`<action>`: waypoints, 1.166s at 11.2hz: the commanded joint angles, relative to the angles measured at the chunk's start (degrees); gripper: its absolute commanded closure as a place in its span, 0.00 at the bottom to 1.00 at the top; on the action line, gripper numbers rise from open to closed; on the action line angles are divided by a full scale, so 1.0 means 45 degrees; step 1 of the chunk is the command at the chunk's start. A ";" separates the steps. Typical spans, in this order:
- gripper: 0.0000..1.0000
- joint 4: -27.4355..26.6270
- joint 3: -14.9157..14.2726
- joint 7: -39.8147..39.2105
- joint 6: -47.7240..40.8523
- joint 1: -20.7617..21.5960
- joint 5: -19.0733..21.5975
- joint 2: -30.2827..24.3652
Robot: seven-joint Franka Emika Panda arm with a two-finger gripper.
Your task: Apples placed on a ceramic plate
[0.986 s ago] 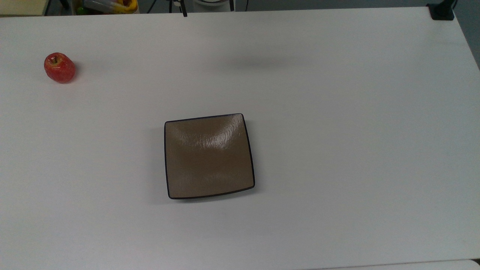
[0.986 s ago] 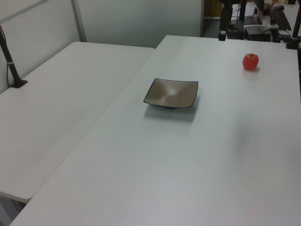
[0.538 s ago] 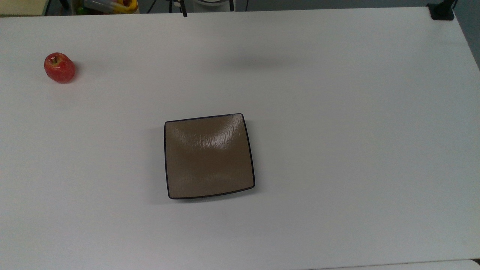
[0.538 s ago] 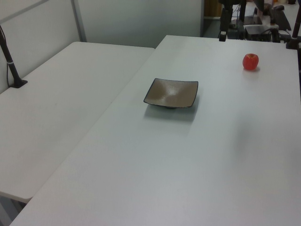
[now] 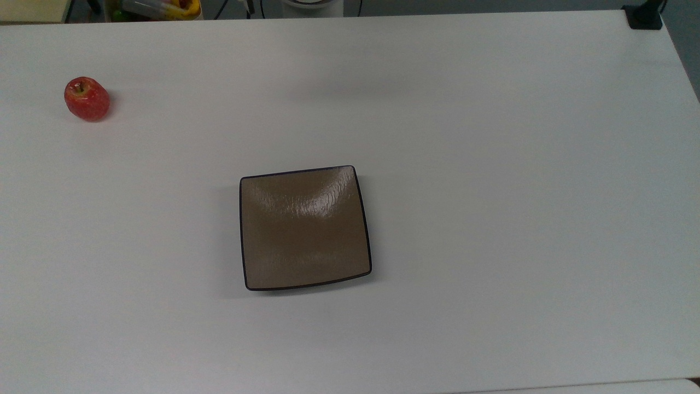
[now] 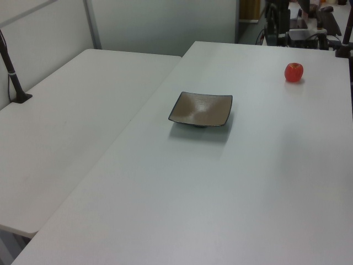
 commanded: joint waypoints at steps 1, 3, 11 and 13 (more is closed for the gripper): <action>0.00 -0.0322 -0.0116 -0.1546 -0.0490 -0.0228 0.0129 -0.0321; 0.00 -0.0264 -0.0115 -0.1701 -0.0667 -0.0636 0.0131 -0.0399; 0.00 0.0206 -0.1496 -0.5192 0.0811 -0.3431 0.0073 0.0009; 0.00 0.0186 -0.2165 -0.5899 0.1574 -0.3956 0.0112 0.0515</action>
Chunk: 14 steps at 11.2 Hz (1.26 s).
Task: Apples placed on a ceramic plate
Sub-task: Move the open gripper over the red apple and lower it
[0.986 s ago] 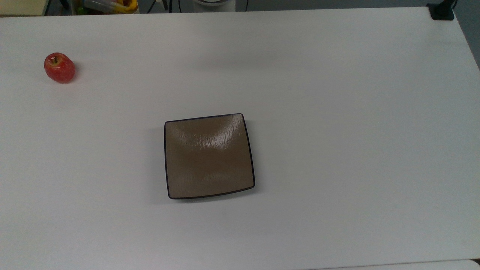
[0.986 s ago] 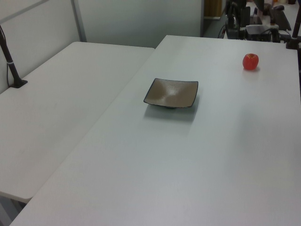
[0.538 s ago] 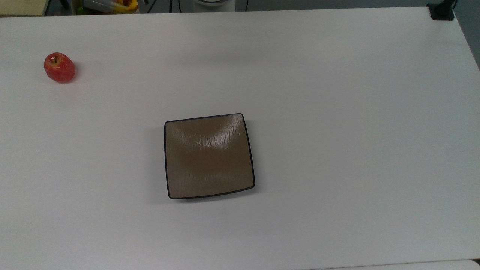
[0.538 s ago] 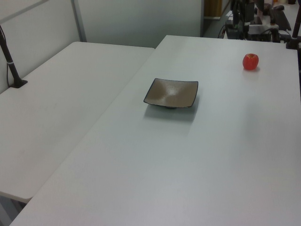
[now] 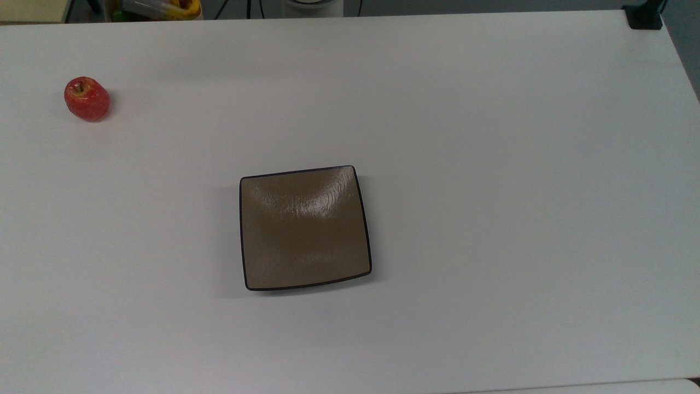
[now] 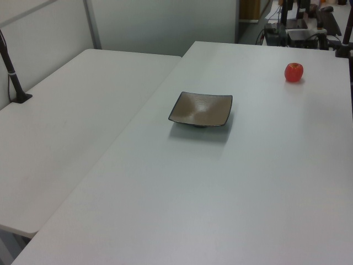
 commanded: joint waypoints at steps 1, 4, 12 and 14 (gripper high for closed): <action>0.00 -0.0366 -0.0634 -0.1125 0.1533 -0.0802 0.0103 0.0755; 0.00 -0.1071 -0.0673 -0.1536 0.2844 -0.1528 0.0123 0.1730; 0.00 -0.3200 -0.0673 -0.1479 0.6652 -0.2212 0.0025 0.3803; 0.00 -0.3201 -0.0673 -0.1518 0.7414 -0.2368 -0.0072 0.4369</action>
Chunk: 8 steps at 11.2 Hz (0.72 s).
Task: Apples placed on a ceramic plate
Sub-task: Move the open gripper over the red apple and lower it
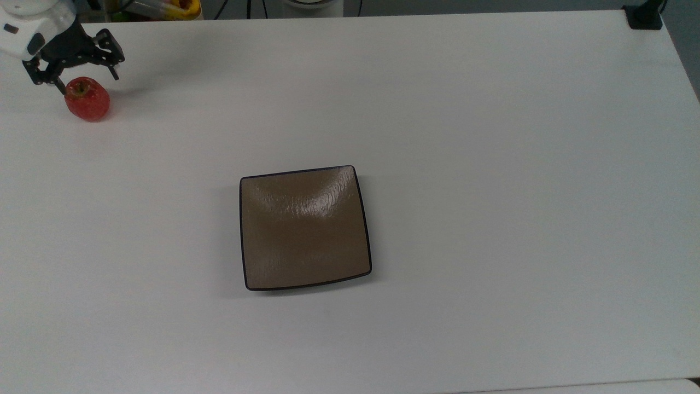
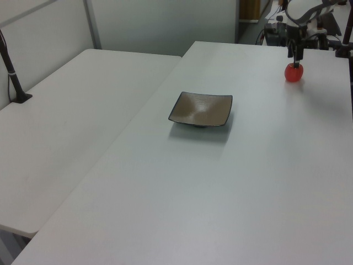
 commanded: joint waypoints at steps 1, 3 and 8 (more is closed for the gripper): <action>0.00 -0.0460 -0.0003 -0.0173 0.1503 -0.0249 -0.0095 0.0453; 0.00 -0.0733 -0.0003 -0.0134 0.2073 -0.0250 -0.0095 0.0592; 0.00 -0.0930 -0.0003 -0.0153 0.2543 -0.0446 -0.0544 0.0865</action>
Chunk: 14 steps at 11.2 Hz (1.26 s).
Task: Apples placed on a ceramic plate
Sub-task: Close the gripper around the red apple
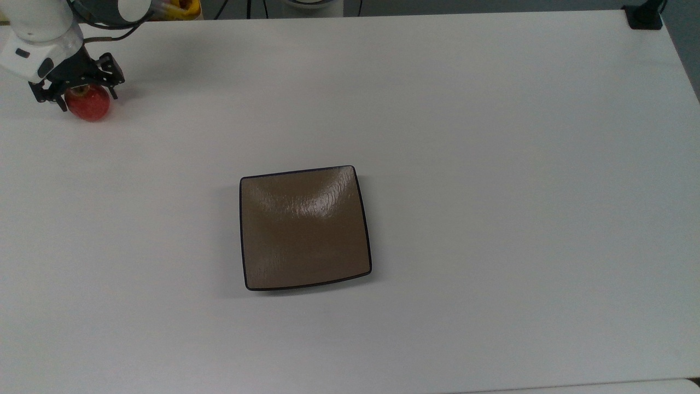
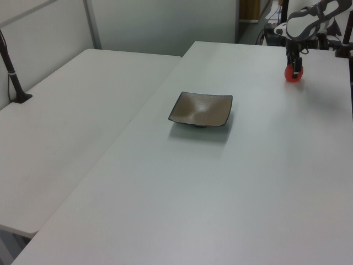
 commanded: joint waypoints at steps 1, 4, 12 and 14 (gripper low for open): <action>0.00 -0.0383 -0.0002 -0.0153 0.0478 -0.0161 -0.0291 -0.0123; 0.00 -0.0422 -0.0002 -0.0153 0.0478 -0.0317 -0.0661 -0.0104; 1.00 -0.0442 -0.0002 -0.0016 0.0498 -0.0317 -0.0681 -0.0084; 1.00 -0.0364 -0.0002 -0.0016 0.0341 -0.0317 -0.0604 -0.0220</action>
